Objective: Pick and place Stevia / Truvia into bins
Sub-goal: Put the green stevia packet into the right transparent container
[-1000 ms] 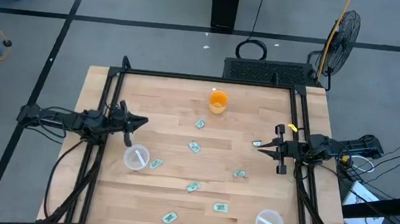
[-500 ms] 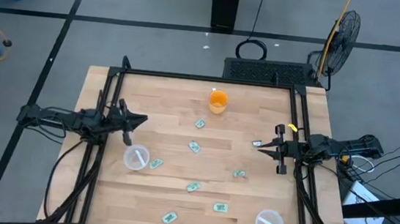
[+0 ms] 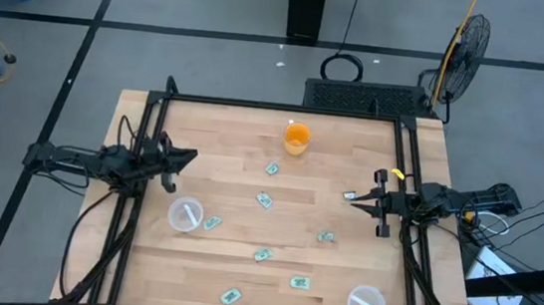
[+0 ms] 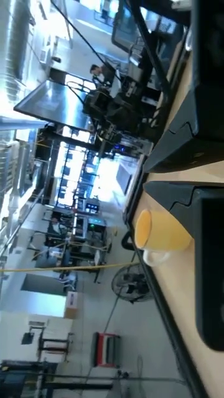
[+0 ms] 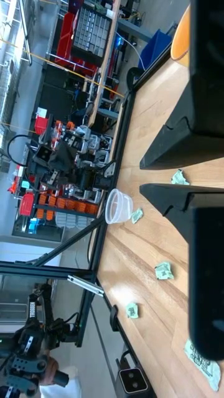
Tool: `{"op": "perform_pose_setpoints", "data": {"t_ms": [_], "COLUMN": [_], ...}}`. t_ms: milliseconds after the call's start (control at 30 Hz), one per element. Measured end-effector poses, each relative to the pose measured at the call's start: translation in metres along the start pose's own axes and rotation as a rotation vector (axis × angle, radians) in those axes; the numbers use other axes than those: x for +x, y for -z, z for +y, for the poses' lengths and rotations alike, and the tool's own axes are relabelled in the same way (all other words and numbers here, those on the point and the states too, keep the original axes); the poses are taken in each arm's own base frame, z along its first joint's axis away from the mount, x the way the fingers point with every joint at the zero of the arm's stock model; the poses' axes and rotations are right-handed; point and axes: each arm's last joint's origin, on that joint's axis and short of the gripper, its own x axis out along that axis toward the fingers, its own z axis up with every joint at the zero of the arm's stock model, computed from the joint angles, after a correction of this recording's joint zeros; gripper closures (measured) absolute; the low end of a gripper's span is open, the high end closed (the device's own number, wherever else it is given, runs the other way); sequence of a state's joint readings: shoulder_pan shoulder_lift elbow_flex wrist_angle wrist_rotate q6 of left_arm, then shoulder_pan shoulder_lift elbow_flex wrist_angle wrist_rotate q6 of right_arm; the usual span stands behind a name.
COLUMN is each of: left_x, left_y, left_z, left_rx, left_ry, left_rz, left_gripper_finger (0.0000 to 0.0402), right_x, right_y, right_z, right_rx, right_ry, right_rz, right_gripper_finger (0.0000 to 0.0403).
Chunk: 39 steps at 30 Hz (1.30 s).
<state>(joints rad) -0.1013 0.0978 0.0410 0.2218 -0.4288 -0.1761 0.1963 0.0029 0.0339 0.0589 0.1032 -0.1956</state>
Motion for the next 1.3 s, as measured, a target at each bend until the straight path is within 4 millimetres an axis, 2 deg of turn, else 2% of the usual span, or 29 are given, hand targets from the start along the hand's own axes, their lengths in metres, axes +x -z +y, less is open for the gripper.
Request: {"op": "perform_pose_setpoints", "data": {"t_ms": [133, 267, 333, 500, 633, 733, 900, 1033, 1133, 1300], "left_x": [0.000, 0.001, 0.002, 0.007, 0.013, 0.018, 0.031, 0.041, 0.047, 0.055], "left_y": [0.001, 0.007, 0.012, 0.015, 0.007, -0.003, -0.025, -0.039, -0.036, -0.017], "left_z": [0.001, 0.001, 0.000, -0.001, -0.007, -0.013, -0.022, -0.030, -0.034, -0.038], "left_rx": [-0.018, -0.219, -0.227, -0.154, -0.108, -0.057, 0.089, 0.132, 0.123, 0.114], "left_ry": [-0.012, -0.026, 0.004, -0.018, 0.067, 0.134, 0.103, 0.117, 0.131, 0.125], "left_rz": [0.011, 0.070, 0.127, 0.136, 0.090, 0.116, 0.182, 0.218, 0.257, 0.377], "left_gripper_finger": [0.0364, 0.0364, 0.0364, 0.0364, 0.0359, 0.0335, 0.0279, 0.0250, 0.0246, 0.0245], "right_x": [0.000, 0.000, 0.000, 0.000, 0.000, 0.000, 0.000, 0.000, 0.000, 0.000], "right_y": [0.000, 0.000, 0.000, 0.000, 0.000, 0.000, 0.000, 0.000, 0.000, 0.000], "right_z": [0.000, 0.000, 0.000, 0.000, 0.000, 0.000, 0.000, 0.000, 0.000, 0.000], "right_rx": [0.000, 0.000, 0.000, 0.000, 0.000, 0.000, 0.000, 0.000, 0.000, 0.000], "right_ry": [0.000, 0.000, 0.000, 0.000, 0.000, 0.000, 0.000, 0.000, 0.000, 0.000], "right_rz": [0.000, 0.001, 0.000, 0.000, 0.000, 0.000, 0.000, 0.000, 0.000, 0.000], "right_gripper_finger": [0.0364, 0.0364, 0.0364, 0.0364, 0.0364, 0.0364, 0.0364, 0.0364, 0.0364, 0.0364]}}
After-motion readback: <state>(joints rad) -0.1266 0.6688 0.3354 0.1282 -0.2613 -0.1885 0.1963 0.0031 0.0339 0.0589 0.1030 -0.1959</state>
